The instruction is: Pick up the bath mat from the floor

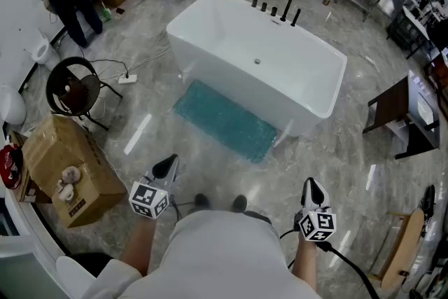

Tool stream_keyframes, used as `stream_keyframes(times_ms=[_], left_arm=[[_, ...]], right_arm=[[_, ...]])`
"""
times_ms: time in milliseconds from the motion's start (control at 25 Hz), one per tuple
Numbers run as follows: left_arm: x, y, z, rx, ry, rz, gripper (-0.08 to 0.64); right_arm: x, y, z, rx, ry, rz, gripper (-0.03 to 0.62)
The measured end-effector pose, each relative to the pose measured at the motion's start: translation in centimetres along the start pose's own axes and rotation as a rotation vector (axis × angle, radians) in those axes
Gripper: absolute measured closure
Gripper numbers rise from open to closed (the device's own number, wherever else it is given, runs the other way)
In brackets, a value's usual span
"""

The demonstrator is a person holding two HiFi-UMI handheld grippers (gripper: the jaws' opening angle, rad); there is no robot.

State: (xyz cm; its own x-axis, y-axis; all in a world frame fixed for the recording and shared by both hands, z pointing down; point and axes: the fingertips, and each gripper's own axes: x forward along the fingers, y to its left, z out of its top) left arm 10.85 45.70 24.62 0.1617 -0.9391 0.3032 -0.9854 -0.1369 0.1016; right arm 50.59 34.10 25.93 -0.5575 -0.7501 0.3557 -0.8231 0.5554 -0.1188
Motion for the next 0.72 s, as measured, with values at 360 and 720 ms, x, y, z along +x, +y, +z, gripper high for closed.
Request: stream_keyframes(times_ms=[360,720], left_arm=[[-0.5,0.7,-0.2,-0.002,0.007,-0.012,0.558],[-2.1,2.3,-1.6,0.003,0.04,-0.055,0.558]], right_arm=[[0.3,1.7,0.6,-0.01,-0.008,0.007,0.588],[0.5,5.4,-0.1,-0.008,-0.002,0.01,0.588]])
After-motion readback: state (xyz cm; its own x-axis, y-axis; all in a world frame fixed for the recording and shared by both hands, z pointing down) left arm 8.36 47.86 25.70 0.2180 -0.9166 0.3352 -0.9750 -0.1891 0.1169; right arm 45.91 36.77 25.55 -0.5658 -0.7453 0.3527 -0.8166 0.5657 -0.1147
